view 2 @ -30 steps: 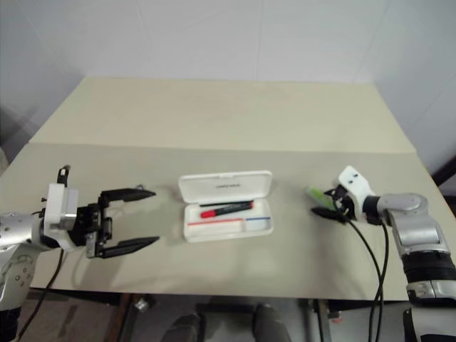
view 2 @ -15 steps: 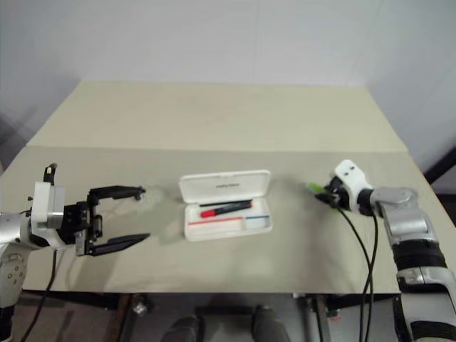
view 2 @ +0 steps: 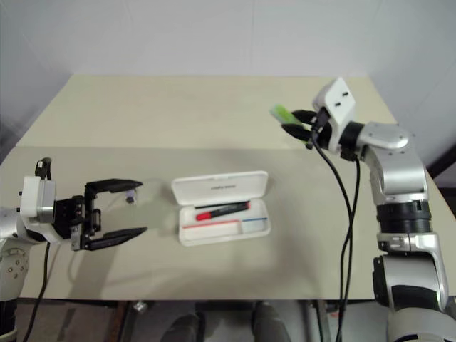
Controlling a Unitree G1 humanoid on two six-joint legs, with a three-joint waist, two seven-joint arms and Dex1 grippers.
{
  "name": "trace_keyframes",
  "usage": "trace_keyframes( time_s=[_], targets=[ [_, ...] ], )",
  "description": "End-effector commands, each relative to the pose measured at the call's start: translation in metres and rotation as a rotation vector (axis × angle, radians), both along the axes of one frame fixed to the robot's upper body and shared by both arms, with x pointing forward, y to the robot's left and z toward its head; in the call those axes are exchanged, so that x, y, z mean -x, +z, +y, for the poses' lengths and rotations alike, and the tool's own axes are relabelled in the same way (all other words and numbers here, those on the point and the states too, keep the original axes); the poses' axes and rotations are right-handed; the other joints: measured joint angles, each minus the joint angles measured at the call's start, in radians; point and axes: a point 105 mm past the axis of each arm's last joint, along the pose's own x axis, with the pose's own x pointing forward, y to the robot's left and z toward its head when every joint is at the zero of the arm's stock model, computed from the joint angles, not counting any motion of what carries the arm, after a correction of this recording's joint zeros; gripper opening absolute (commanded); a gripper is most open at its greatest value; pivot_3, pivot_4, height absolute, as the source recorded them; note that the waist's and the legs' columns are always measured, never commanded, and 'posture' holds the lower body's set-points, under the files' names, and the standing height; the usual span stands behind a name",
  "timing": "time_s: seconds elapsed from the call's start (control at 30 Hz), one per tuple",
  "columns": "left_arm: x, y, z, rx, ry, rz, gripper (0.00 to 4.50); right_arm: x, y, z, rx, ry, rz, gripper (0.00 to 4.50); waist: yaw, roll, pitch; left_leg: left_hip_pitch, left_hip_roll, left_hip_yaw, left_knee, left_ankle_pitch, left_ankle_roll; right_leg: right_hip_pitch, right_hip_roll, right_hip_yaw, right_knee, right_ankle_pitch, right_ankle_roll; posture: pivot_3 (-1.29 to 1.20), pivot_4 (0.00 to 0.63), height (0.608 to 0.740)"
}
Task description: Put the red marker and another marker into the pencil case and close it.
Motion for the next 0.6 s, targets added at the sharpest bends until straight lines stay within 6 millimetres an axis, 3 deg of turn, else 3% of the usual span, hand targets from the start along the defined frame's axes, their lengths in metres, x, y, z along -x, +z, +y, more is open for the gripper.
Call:
trace_keyframes(
  time_s=[0.03, 0.27, 0.4, 0.6],
  targets=[
    [0.001, 0.004, 0.001, 0.01, 0.003, -0.033, 4.5, 0.04, 0.027, 0.034, 0.016, 0.223, -0.074, 1.85, 0.001, 0.0, 0.0, 0.0, 0.0, 0.0, 0.0, 0.0, 0.0, 0.0, 0.0, 0.0, 0.0, 0.0, 0.0, 0.0, 0.15, 0.74],
    [0.002, 0.005, 0.002, 0.016, 0.011, -0.038, 4.5, 0.088, 0.018, 0.063, 0.18, 0.447, -0.004, 1.85, 0.003, 0.0, 0.0, 0.0, 0.0, 0.0, 0.001, 0.0, 0.0, 0.001, 0.0, 0.0, 0.0, 0.0, 0.0, 0.0, 0.15, 0.74],
    [0.001, 0.003, 0.001, 0.02, 0.021, -0.039, 4.5, 0.101, -0.028, 0.067, 0.409, 0.503, 0.178, 1.85, 0.003, 0.0, 0.0, 0.001, 0.001, 0.0, 0.001, 0.0, 0.0, 0.001, 0.0, -0.001, 0.0, 0.0, 0.0, 0.0, 0.15, 0.74],
    [0.001, 0.002, 0.0, 0.027, 0.037, -0.042, 4.5, 0.102, -0.064, 0.086, 0.528, 0.513, 0.241, 1.85, -0.001, 0.0, 0.0, 0.001, 0.001, 0.001, 0.002, 0.0, 0.0, 0.001, 0.001, 0.0, 0.001, 0.0, 0.0, 0.0, 0.15, 0.74]
  ],
)
